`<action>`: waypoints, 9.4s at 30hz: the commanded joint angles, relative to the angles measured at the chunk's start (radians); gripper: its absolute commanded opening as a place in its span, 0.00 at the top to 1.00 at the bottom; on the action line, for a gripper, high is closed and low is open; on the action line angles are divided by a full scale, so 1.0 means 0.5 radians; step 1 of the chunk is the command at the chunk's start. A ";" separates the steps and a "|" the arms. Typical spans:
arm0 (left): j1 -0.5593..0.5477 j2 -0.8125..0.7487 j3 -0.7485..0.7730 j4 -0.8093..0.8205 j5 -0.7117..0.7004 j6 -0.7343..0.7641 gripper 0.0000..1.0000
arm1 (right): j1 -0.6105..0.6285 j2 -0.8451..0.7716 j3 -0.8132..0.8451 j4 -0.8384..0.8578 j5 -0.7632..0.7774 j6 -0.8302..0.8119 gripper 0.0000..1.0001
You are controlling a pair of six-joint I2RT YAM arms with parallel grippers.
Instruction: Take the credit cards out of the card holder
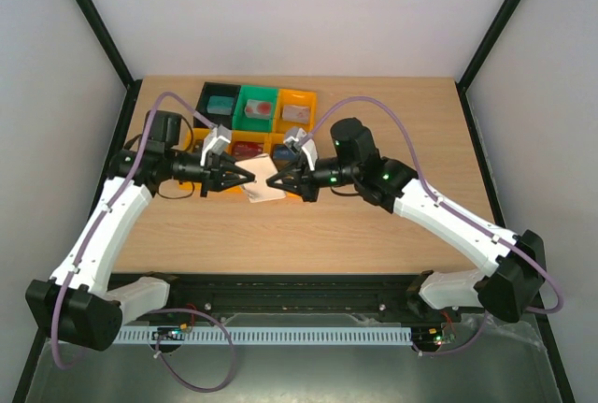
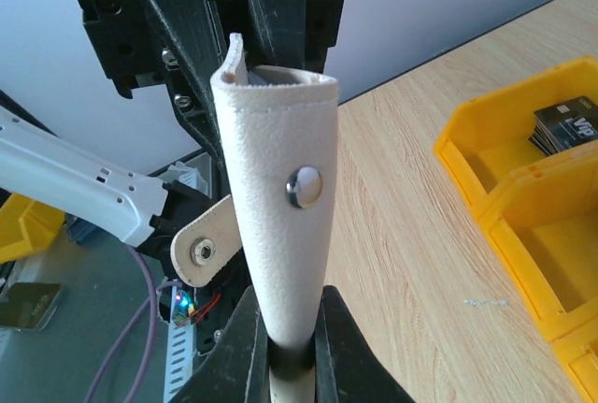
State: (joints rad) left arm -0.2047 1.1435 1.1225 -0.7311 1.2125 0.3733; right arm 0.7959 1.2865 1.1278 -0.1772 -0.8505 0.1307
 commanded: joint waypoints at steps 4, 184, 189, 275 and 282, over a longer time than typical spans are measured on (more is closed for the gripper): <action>0.007 -0.053 -0.059 0.150 -0.221 -0.247 0.98 | -0.012 -0.096 0.027 0.142 0.333 -0.001 0.72; 0.067 -0.190 -0.389 0.433 0.104 -0.507 0.47 | -0.018 0.162 -0.169 0.831 -0.320 0.409 0.98; 0.067 -0.194 -0.383 0.386 0.189 -0.446 0.55 | -0.016 0.246 -0.173 0.906 -0.290 0.464 0.98; 0.309 -0.219 -0.190 0.137 -0.217 -0.289 0.98 | -0.004 -0.011 -0.288 0.521 0.338 0.144 0.67; 0.330 -0.225 -0.180 0.108 -0.202 -0.249 0.98 | -0.053 -0.034 -0.324 0.422 0.330 0.051 0.79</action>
State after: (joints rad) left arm -0.0460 1.0458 1.0012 -0.6682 1.0634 0.2218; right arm 0.7849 1.2827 0.9817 0.0769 -0.6785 0.1944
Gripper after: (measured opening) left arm 0.041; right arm 0.255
